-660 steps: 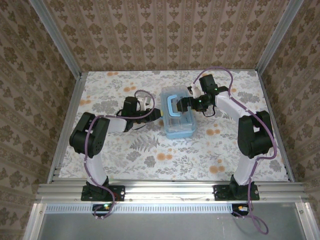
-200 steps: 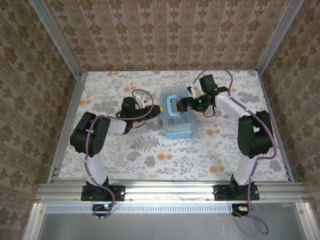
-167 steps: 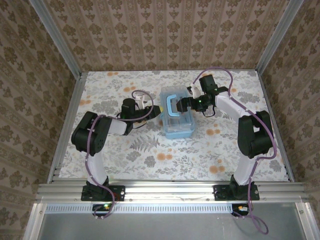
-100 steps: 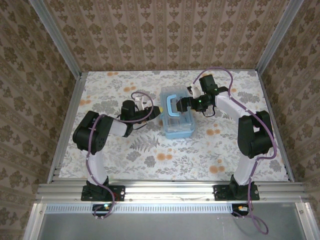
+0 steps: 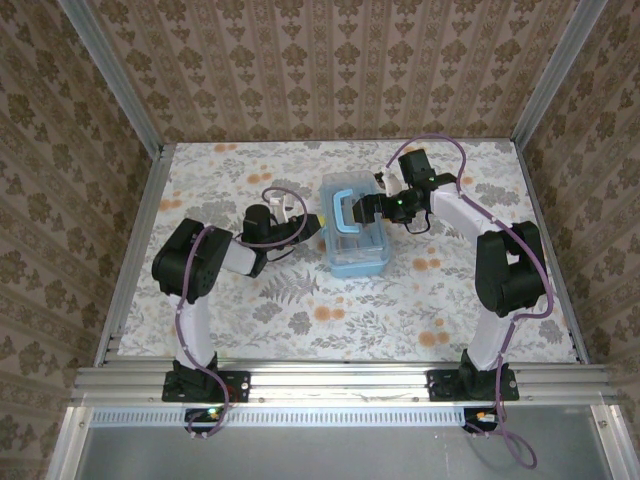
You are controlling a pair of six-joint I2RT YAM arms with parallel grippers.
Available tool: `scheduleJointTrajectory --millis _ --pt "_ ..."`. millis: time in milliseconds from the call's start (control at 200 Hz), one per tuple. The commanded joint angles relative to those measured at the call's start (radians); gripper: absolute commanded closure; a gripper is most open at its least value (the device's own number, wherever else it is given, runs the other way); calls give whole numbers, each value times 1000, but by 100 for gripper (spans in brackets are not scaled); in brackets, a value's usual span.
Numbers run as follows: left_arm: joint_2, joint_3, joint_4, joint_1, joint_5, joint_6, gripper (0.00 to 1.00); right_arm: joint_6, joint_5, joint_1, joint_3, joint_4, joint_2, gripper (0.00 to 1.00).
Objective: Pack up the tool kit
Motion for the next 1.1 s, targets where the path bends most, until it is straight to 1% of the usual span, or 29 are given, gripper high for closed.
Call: scheduleJointTrajectory --millis 0,250,560,650,710,725,745,795,830,925,960,985,990,995,1000,1010,1095 --pt "60 -20 -70 -46 10 -14 61 4 -56 28 -26 -35 61 0" --pt "121 -29 66 -52 9 -88 61 4 -56 30 -20 -43 66 0" --pt "119 -32 74 -54 3 -83 61 0 -47 30 -12 -55 62 0" --pt "92 -29 33 -40 11 -59 61 -2 -38 28 -2 -62 58 0" --pt "55 -23 -27 -32 14 -23 61 -3 -28 24 5 -66 48 0" --pt "43 -20 -51 -33 15 -11 61 -3 -26 22 7 -67 44 0" --pt "25 -18 -83 -4 15 7 61 -5 -22 19 9 -68 39 0" --pt "-29 -5 -178 13 13 66 60 -6 -14 8 15 -72 22 0" --pt "-74 11 -279 22 6 122 58 -9 -9 -3 18 -71 7 0" --pt "-211 87 -603 47 -42 325 51 -15 6 -42 21 -52 -51 0" --pt "-258 126 -727 54 -100 400 46 -19 11 -58 23 -43 -76 0" --pt "-289 154 -800 58 -124 452 33 -23 19 -69 25 -36 -95 0" --pt "-294 160 -814 60 -127 461 29 -24 20 -72 26 -34 -98 0" --pt "-300 165 -827 62 -127 470 11 -24 22 -74 26 -33 -102 0" --pt "-306 171 -840 63 -132 478 6 -25 23 -76 26 -33 -105 0" --pt "-317 181 -864 66 -144 494 1 -27 26 -82 26 -30 -114 0" --pt "-402 252 -1020 98 -232 599 0 -43 63 -122 20 3 -186 0"
